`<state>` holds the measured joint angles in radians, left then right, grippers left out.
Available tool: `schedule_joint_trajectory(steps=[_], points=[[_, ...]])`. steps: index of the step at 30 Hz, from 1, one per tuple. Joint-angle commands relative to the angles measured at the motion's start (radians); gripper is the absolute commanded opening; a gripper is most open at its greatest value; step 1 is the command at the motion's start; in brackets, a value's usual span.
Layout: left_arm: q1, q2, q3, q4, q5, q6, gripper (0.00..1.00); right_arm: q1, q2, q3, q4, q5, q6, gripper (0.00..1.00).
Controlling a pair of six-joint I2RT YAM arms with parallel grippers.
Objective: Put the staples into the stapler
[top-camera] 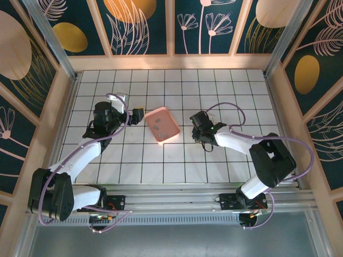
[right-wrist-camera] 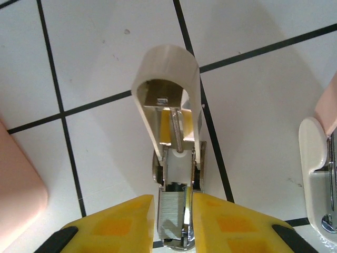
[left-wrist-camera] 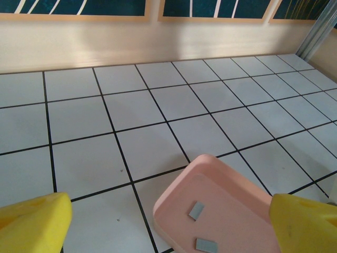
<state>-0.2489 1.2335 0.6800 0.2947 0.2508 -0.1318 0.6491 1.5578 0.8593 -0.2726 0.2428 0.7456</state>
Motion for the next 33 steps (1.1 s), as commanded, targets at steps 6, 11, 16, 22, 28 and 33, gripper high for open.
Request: schedule_joint_trajectory(steps=[6, 11, 16, 22, 28, 33], points=[[-0.004, 0.006, 0.003, 0.021, 0.004, 0.009, 0.96, -0.006, 0.004, 0.052, -0.053, -0.015, -0.002, 0.28], [-0.004, 0.004, 0.003, 0.019, 0.002, 0.011, 0.96, -0.006, 0.032, 0.058, -0.036, -0.047, -0.009, 0.27], [-0.003, 0.006, 0.003, 0.020, 0.002, 0.011, 0.96, -0.007, 0.057, 0.067, -0.035, -0.057, -0.017, 0.26], [-0.004, 0.006, 0.003, 0.019, 0.001, 0.012, 0.96, -0.011, 0.088, 0.066, -0.036, -0.066, -0.021, 0.28], [-0.003, 0.006, 0.003, 0.017, 0.000, 0.012, 0.96, -0.011, 0.113, 0.070, -0.070, -0.048, -0.024, 0.28], [-0.004, 0.007, 0.003, 0.018, 0.000, 0.013, 0.96, -0.011, 0.132, 0.079, -0.093, -0.032, -0.037, 0.28]])
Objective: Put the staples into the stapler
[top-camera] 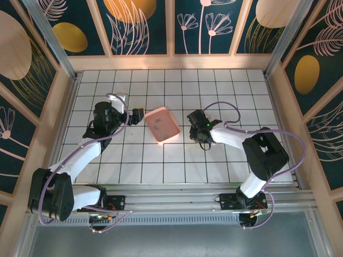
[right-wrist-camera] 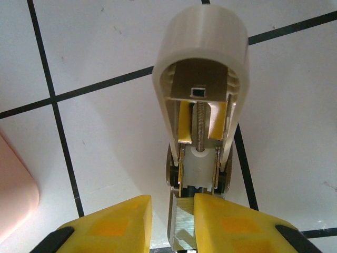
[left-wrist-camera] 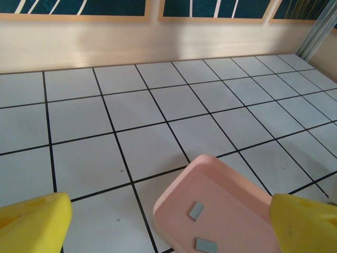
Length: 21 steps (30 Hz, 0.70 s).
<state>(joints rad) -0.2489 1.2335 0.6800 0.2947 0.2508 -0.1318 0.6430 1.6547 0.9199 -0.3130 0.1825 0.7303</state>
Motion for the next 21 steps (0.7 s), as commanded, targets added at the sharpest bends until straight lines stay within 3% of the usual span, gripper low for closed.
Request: schedule_joint_trajectory(steps=[1, 21], points=[[-0.004, 0.007, 0.003, 0.018, -0.001, 0.014, 0.96, -0.005, 0.041, 0.024, -0.063, 0.032, -0.024, 0.28], [-0.003, 0.004, 0.003, 0.018, 0.002, 0.012, 0.96, 0.043, 0.098, 0.137, -0.248, 0.177, -0.059, 0.28]])
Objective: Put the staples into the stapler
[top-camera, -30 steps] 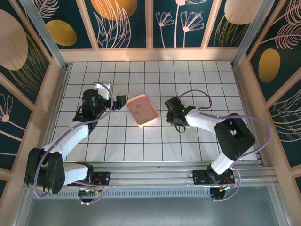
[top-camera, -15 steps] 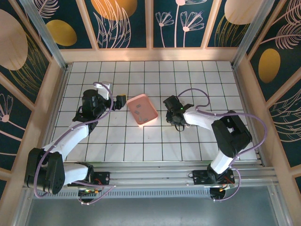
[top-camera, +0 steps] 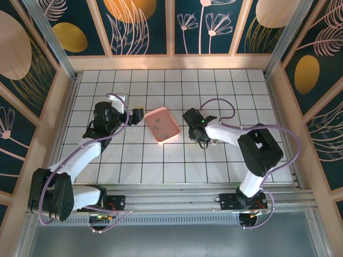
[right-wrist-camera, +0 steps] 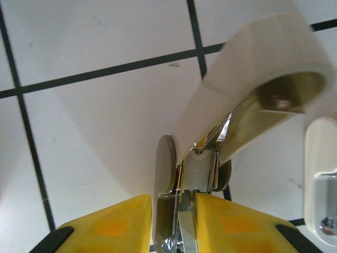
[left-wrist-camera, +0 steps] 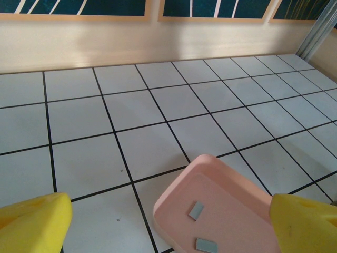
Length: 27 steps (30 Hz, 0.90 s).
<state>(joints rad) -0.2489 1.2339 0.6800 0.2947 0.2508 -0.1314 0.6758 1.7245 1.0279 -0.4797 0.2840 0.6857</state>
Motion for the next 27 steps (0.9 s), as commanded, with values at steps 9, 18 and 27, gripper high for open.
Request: schedule_joint_trajectory(steps=[9, 18, 27], points=[[-0.004, 0.002, 0.003, 0.018, -0.002, 0.012, 0.96, 0.011, 0.027, 0.021, -0.056, 0.058, -0.014, 0.25], [-0.003, 0.005, 0.003, 0.019, -0.001, 0.012, 0.96, 0.015, -0.016, 0.007, -0.016, 0.052, -0.019, 0.17], [-0.003, 0.007, 0.003, 0.020, 0.001, 0.010, 0.96, 0.016, -0.019, 0.010, -0.018, 0.057, -0.022, 0.10]])
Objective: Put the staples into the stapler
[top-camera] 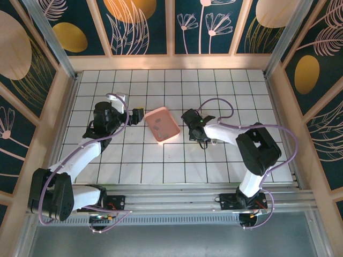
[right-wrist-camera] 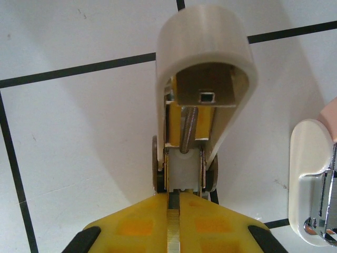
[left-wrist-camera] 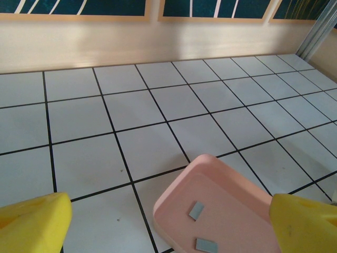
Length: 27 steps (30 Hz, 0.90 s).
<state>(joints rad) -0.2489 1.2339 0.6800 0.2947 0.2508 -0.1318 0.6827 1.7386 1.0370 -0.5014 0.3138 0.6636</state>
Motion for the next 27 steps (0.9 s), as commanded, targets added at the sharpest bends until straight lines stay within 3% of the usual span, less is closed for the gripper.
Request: schedule_joint_trajectory(steps=[1, 19, 27], points=[[-0.003, 0.007, 0.003, 0.020, 0.001, 0.011, 0.96, 0.011, -0.034, 0.001, 0.002, 0.032, -0.001, 0.10], [-0.004, 0.009, 0.003, 0.021, 0.005, 0.008, 0.96, 0.026, -0.059, 0.023, -0.018, 0.074, -0.006, 0.08], [-0.004, 0.004, 0.003, 0.020, 0.003, 0.009, 0.96, 0.028, -0.022, 0.029, 0.013, 0.018, -0.025, 0.09]])
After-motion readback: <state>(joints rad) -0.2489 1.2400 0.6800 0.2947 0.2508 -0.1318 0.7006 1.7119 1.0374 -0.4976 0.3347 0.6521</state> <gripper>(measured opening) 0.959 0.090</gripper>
